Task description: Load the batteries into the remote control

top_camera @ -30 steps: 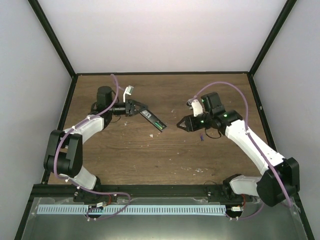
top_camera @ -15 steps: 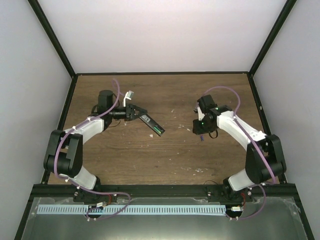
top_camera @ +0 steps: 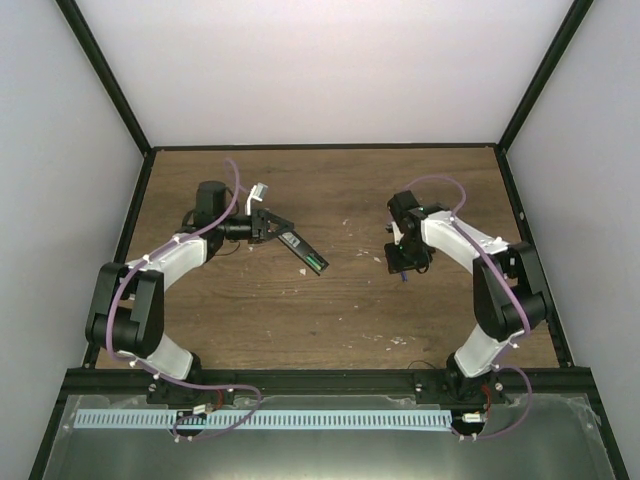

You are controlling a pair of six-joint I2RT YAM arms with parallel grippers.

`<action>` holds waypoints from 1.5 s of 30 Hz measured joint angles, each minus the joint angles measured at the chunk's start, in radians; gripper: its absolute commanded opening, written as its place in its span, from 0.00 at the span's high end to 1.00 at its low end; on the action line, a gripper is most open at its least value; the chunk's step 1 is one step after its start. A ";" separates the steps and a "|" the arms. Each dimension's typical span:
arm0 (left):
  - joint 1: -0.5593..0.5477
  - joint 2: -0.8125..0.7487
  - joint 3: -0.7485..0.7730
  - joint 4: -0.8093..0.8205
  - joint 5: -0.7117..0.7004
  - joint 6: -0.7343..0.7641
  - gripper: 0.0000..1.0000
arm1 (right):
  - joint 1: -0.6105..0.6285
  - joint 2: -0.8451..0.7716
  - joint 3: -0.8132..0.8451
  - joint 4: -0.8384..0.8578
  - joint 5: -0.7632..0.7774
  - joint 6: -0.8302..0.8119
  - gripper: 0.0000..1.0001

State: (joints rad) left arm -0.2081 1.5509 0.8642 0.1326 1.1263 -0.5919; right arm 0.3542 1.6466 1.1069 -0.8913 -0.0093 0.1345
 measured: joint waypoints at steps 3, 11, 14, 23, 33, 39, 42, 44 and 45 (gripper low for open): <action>0.000 0.000 0.000 -0.003 0.000 0.003 1.00 | -0.006 0.026 0.000 -0.004 0.006 -0.011 0.63; 0.000 0.000 0.000 -0.008 0.000 0.010 1.00 | -0.038 0.055 0.000 -0.002 0.010 -0.050 0.62; 0.000 0.000 0.004 -0.009 0.000 0.011 1.00 | -0.044 0.063 0.000 0.002 0.010 -0.072 0.62; 0.000 0.000 0.034 -0.012 0.000 0.013 1.00 | -0.053 0.099 0.000 0.009 -0.017 -0.121 0.65; 0.000 0.001 0.059 -0.022 0.000 0.013 1.00 | -0.077 0.140 0.000 0.011 -0.043 -0.156 0.77; 0.000 0.007 0.074 -0.038 0.000 0.016 1.00 | -0.078 0.152 0.010 0.005 -0.069 -0.172 0.86; 0.000 0.012 0.082 -0.045 0.000 0.019 1.00 | -0.078 0.159 0.016 -0.002 -0.079 -0.177 0.92; 0.000 0.015 0.084 -0.045 0.000 0.020 1.00 | -0.078 0.161 0.018 -0.003 -0.089 -0.180 0.95; 0.000 0.016 0.084 -0.047 0.000 0.020 1.00 | -0.078 0.162 0.018 -0.004 -0.094 -0.179 0.98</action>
State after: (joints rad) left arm -0.2081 1.5669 0.9482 0.0860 1.1263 -0.5716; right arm 0.2764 1.8088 1.1252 -0.8951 -0.1036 -0.0441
